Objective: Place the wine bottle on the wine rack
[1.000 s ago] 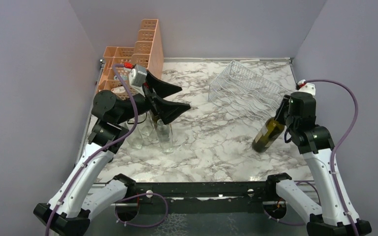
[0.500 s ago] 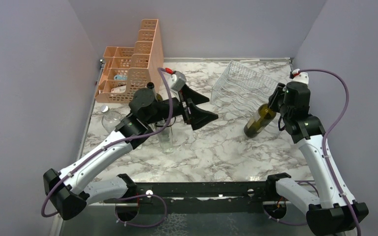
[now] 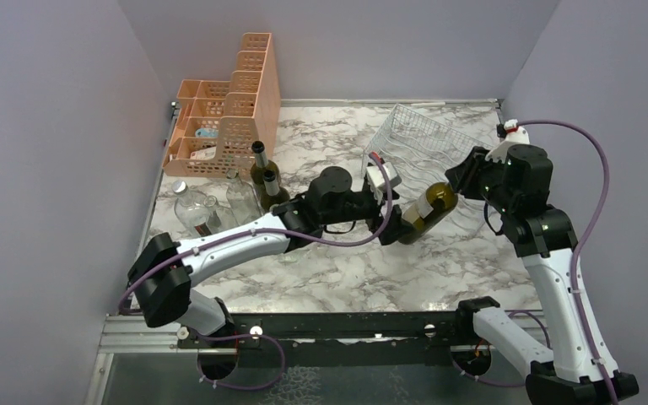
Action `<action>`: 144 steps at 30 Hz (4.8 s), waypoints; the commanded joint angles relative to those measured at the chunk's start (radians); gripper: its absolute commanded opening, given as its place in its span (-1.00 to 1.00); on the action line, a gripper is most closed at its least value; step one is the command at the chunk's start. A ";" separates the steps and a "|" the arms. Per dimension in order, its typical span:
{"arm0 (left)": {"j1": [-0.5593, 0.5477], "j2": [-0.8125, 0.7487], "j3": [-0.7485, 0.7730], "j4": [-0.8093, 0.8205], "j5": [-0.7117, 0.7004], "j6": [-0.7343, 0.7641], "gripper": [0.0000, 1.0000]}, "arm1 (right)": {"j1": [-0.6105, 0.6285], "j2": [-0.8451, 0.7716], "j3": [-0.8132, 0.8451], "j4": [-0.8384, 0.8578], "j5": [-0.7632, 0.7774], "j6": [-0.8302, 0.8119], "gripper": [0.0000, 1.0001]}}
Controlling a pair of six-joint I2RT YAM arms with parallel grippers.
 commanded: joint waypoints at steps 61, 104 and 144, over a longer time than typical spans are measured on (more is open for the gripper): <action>0.024 0.118 0.130 -0.049 -0.030 1.709 -1.00 | -0.003 -0.107 0.128 -0.279 -0.499 -0.167 0.68; 0.025 0.180 0.306 -0.165 0.037 1.825 -0.79 | 0.002 -0.027 -0.136 -0.138 -0.628 -0.073 -0.98; 0.029 -0.326 0.078 -0.310 -0.477 0.020 0.98 | 0.052 0.004 -0.295 -0.009 -0.576 -0.054 -0.98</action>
